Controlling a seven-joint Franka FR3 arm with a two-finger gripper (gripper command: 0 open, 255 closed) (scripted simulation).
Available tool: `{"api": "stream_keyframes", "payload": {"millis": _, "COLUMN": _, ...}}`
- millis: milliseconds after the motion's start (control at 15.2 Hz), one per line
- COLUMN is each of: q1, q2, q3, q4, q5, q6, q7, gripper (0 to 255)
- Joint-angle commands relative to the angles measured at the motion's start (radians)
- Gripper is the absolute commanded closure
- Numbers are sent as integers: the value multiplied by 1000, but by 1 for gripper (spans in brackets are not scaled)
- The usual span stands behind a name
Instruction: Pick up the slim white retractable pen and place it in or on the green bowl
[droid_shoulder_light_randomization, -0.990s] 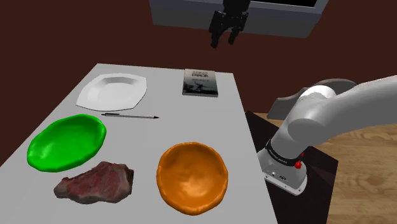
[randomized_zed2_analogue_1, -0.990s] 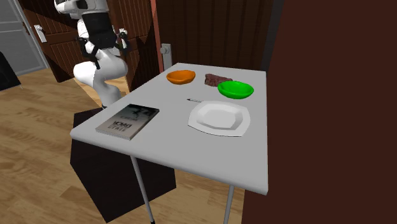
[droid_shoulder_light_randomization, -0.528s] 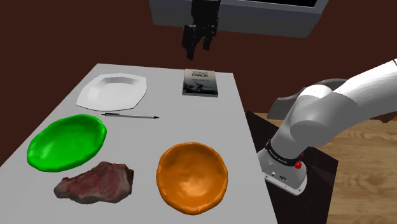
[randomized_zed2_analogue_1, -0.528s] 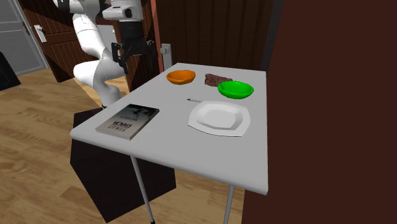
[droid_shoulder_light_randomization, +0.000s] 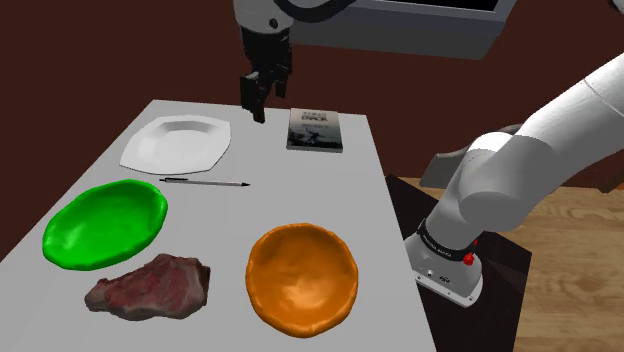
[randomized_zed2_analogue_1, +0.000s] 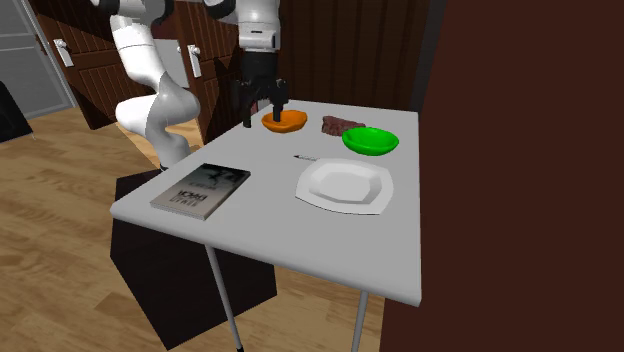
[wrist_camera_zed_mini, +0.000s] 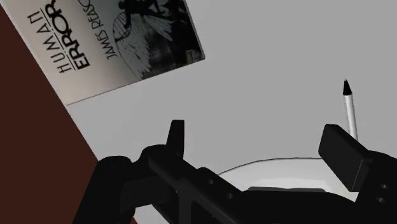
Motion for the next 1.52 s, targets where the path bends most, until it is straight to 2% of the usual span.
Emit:
{"api": "stream_keyframes", "payload": {"millis": 0, "q1": 15, "q2": 66, "q3": 41, "q4": 40, "q5": -33, "q6": 10, "q7": 10, "gripper": 0}}
{"api": "stream_keyframes", "payload": {"millis": 396, "q1": 69, "q2": 251, "q3": 148, "q4": 145, "q5": -156, "q6": 17, "q7": 45, "gripper": 0}}
{"api": "stream_keyframes", "payload": {"millis": 726, "q1": 134, "q2": 410, "q3": 216, "q4": 235, "q5": -279, "q6": 2, "q7": 79, "gripper": 0}}
{"api": "stream_keyframes", "payload": {"millis": 1188, "q1": 125, "q2": 427, "q3": 204, "q4": 162, "q5": -299, "q6": 90, "q7": 92, "gripper": 0}}
{"api": "stream_keyframes", "payload": {"millis": 1452, "q1": 124, "q2": 429, "q3": 203, "q4": 156, "q5": -301, "q6": 97, "q7": 94, "gripper": 0}}
